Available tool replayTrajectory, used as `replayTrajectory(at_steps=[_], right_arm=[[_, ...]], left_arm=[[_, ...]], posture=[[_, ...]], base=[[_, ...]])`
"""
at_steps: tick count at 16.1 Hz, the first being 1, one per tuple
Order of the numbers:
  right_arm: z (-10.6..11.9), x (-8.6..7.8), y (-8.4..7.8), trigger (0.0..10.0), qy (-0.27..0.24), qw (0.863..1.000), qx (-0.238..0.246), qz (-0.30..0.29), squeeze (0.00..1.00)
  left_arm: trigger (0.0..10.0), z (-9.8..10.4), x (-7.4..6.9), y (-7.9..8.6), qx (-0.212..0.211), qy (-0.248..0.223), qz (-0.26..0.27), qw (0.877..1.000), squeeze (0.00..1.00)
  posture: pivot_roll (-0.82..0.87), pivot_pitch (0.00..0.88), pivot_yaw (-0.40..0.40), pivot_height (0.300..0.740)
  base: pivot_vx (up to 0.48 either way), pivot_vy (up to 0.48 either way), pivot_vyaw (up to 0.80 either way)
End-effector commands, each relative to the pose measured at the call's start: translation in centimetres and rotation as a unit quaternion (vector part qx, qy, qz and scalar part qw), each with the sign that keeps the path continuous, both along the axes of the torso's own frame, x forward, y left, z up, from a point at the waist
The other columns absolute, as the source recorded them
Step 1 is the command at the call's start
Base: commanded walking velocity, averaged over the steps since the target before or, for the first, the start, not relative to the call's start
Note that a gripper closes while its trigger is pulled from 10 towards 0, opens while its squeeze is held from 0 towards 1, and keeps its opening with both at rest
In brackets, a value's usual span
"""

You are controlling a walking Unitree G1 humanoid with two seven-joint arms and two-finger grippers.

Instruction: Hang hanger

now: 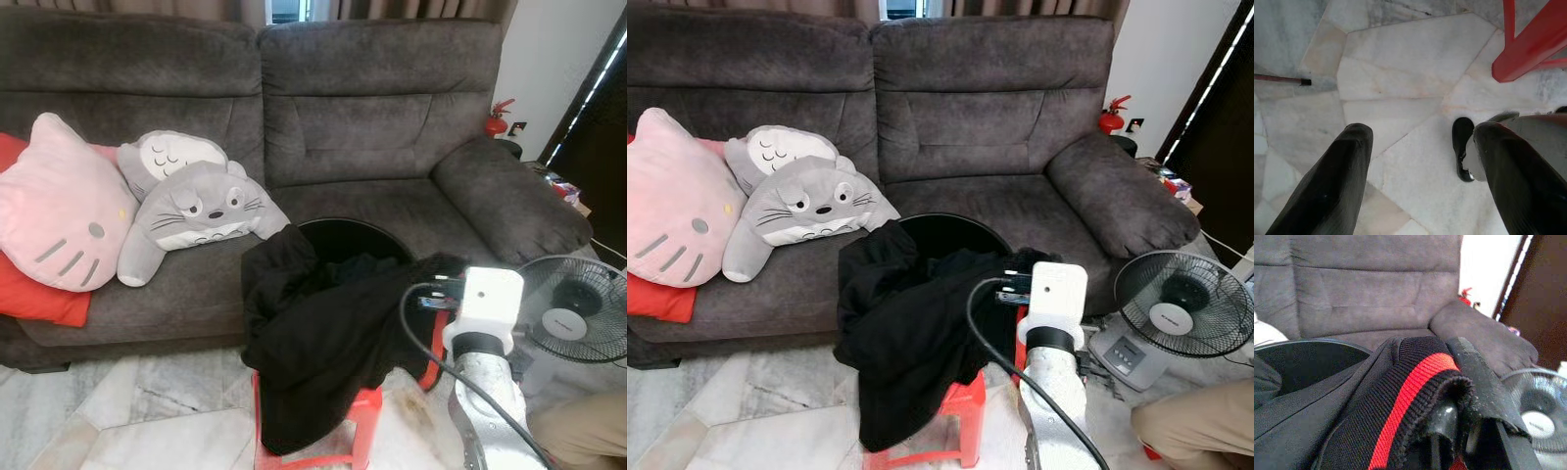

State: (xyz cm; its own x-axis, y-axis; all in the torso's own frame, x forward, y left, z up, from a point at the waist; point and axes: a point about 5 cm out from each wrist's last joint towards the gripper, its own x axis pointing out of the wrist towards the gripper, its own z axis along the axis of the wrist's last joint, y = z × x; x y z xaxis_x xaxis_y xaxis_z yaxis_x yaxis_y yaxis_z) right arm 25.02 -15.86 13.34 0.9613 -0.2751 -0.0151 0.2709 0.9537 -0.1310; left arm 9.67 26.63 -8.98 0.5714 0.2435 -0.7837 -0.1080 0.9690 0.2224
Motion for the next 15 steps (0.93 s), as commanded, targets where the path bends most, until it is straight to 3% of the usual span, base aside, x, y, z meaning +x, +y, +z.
replayTrajectory(at_steps=[1,13,15], right_arm=[[0.9,-0.3,-0.1,10.0,-0.016,1.000,0.005,-0.015,0.00],[0.4,-0.3,0.8,10.0,-0.006,1.000,0.008,0.003,0.00],[0.4,-0.2,1.2,10.0,-0.007,1.000,0.011,0.012,0.00]], left_arm=[[10.0,-0.3,-0.8,0.1,-0.006,0.018,0.004,1.000,0.00],[10.0,-0.5,-1.5,0.1,-0.007,0.034,0.008,0.999,0.00],[10.0,-0.5,-1.5,0.1,-0.008,0.033,0.010,0.999,0.00]], posture=[[0.01,0.000,-0.059,0.740],[0.02,0.000,-0.059,0.740],[0.02,0.000,-0.061,0.740]], base=[[0.000,0.000,0.00],[0.000,0.000,0.00],[-0.257,0.000,0.00]])
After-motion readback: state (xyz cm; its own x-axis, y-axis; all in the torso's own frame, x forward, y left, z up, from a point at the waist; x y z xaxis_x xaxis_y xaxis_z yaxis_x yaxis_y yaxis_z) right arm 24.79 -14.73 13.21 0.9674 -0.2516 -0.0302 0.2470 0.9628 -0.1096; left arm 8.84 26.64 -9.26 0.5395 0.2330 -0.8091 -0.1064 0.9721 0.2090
